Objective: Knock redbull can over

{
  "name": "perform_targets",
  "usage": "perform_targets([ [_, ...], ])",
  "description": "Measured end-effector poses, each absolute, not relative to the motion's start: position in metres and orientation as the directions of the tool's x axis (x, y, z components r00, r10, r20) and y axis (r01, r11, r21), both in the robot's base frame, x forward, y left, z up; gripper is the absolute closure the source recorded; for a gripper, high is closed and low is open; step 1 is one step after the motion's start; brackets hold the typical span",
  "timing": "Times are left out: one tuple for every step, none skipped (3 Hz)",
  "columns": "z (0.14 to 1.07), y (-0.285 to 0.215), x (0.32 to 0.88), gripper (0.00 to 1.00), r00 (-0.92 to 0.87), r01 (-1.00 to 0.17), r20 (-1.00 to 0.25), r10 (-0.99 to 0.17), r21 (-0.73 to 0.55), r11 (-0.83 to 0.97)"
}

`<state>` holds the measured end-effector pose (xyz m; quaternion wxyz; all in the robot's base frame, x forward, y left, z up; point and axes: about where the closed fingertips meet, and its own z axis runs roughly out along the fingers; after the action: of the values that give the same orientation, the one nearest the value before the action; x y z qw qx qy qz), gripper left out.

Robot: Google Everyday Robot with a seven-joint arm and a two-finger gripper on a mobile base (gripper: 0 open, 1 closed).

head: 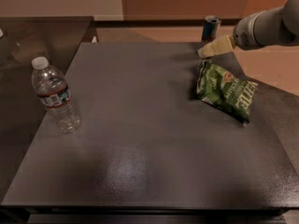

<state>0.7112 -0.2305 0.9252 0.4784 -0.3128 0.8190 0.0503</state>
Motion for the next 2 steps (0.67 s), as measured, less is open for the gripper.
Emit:
perform_targets([
  [0.915, -0.226, 0.725, 0.00, -0.341, -0.564, -0.837, -0.427, -0.181, 0.805],
  [0.910, -0.224, 0.736, 0.00, -0.341, -0.562, -0.851, -0.398, -0.155, 0.813],
])
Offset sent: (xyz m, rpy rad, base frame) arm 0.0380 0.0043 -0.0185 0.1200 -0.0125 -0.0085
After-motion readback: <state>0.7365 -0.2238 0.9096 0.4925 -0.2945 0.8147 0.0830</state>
